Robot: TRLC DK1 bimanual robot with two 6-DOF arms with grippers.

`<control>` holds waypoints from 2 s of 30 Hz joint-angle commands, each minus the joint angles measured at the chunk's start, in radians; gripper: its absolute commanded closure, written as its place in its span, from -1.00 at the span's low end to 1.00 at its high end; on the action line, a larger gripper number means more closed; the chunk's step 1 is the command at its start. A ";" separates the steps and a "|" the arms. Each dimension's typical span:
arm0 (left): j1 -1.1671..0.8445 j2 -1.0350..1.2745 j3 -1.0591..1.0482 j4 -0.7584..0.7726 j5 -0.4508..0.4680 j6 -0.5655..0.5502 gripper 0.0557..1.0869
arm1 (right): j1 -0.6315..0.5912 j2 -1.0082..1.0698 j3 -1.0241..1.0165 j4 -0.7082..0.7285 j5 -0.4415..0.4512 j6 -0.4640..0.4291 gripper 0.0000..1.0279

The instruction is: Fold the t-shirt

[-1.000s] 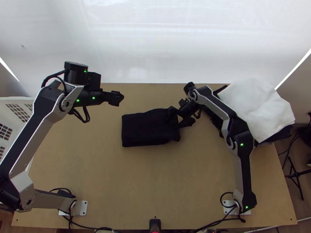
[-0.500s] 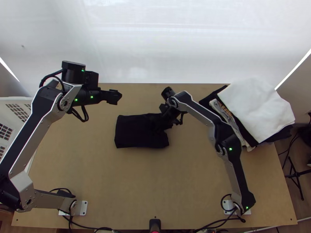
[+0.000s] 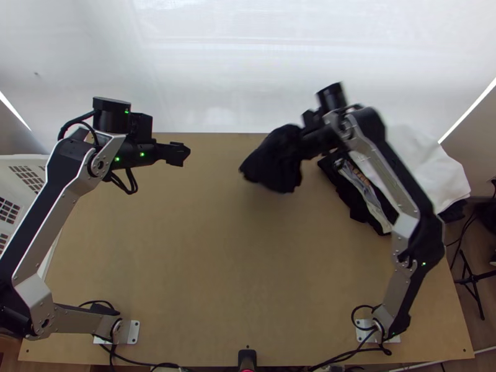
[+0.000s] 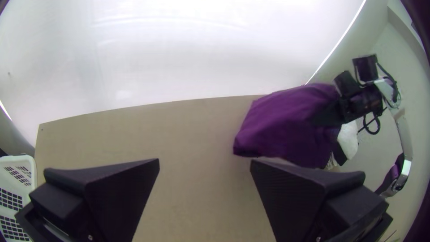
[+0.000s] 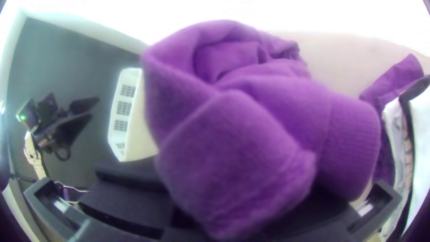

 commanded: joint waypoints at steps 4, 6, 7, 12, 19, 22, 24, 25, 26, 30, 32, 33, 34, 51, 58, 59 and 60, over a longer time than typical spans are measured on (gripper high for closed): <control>-0.001 0.008 -0.009 0.005 0.005 0.019 -0.91 | -0.284 -0.088 0.251 -0.106 0.010 0.045 0.94; -0.001 0.008 -0.013 0.005 0.008 0.023 -0.91 | -0.340 -0.101 0.257 -0.105 0.010 0.045 0.94; -0.001 0.008 -0.015 0.005 0.008 0.025 -0.91 | -0.366 -0.106 0.257 -0.105 0.008 0.051 0.94; -0.002 0.008 -0.029 0.006 0.012 0.028 -0.91 | -0.497 -0.135 0.247 -0.068 0.007 0.083 0.94; 0.001 0.000 -0.023 0.005 0.016 0.043 -0.91 | -0.606 -0.148 0.231 -0.114 0.007 0.123 0.94; 0.001 -0.001 -0.015 0.005 0.016 0.048 -0.91 | -0.639 -0.163 0.190 -0.134 0.008 0.121 0.94; 0.001 -0.001 -0.010 0.005 0.018 0.048 -0.91 | -0.666 -0.177 0.153 -0.135 0.010 0.112 0.94; 0.001 -0.001 -0.010 0.005 0.019 0.050 -0.91 | -0.678 -0.183 0.136 -0.137 0.010 0.111 0.94; 0.001 -0.001 -0.009 0.005 0.019 0.050 -0.91 | -0.687 -0.187 0.119 -0.138 0.010 0.105 0.94; 0.001 0.002 -0.006 0.005 0.021 0.051 -0.91 | -0.731 -0.198 0.070 -0.197 0.010 0.031 0.94; -0.001 0.002 -0.006 0.005 0.021 0.051 -0.91 | -0.748 -0.215 0.027 -0.217 0.011 -0.018 0.94; -0.001 0.002 -0.006 0.005 0.021 0.051 -0.91 | -0.761 -0.226 0.001 -0.226 0.011 -0.041 0.94; -0.001 0.002 -0.004 0.005 0.021 0.051 -0.91 | -0.770 -0.236 -0.029 -0.230 0.013 -0.066 0.94; 0.007 -0.027 -0.010 -0.009 0.025 0.063 -0.91 | -0.945 -0.450 -0.543 -0.059 0.370 -0.406 0.82; 0.010 -0.052 -0.021 -0.027 0.025 0.076 -0.91 | -1.015 -0.517 -0.654 0.000 0.384 -0.457 -0.10; 0.010 -0.055 -0.021 -0.027 0.025 0.076 -0.91 | -1.028 -0.525 -0.663 0.000 0.384 -0.461 -0.46; 0.010 -0.058 -0.021 -0.027 0.025 0.077 -0.91 | -1.034 -0.533 -0.672 0.000 0.384 -0.472 -0.79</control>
